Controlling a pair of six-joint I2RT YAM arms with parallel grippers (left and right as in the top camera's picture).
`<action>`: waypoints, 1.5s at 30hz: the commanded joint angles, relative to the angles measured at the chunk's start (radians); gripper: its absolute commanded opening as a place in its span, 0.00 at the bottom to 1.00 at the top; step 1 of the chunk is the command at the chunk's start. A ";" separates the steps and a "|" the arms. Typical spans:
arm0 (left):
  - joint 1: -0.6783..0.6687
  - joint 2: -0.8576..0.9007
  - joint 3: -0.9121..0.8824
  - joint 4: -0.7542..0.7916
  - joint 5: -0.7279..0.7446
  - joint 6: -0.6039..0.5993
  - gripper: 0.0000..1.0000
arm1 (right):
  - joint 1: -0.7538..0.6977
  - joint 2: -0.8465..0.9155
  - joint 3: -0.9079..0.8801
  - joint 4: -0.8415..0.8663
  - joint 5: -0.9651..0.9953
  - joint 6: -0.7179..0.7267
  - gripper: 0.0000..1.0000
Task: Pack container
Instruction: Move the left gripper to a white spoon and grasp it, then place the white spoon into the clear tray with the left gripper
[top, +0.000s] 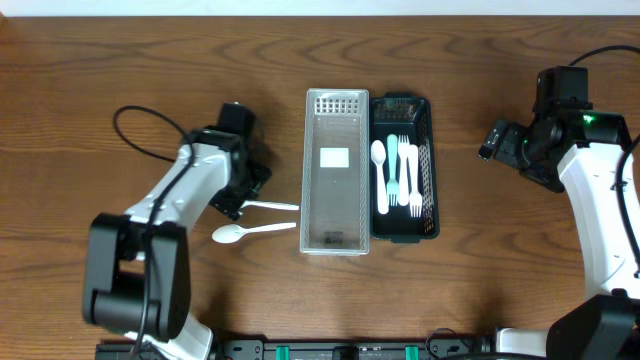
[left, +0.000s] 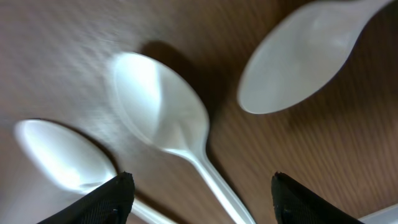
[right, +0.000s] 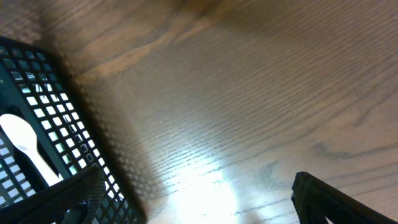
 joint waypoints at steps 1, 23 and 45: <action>-0.013 0.047 0.014 0.018 0.004 -0.034 0.73 | -0.004 0.003 -0.005 -0.013 0.000 0.016 0.99; -0.013 0.115 -0.063 0.125 0.071 -0.074 0.20 | -0.005 0.003 -0.005 -0.035 0.027 -0.005 0.99; -0.047 -0.409 -0.025 0.092 0.200 0.509 0.06 | -0.005 0.003 -0.005 -0.031 0.027 -0.006 0.99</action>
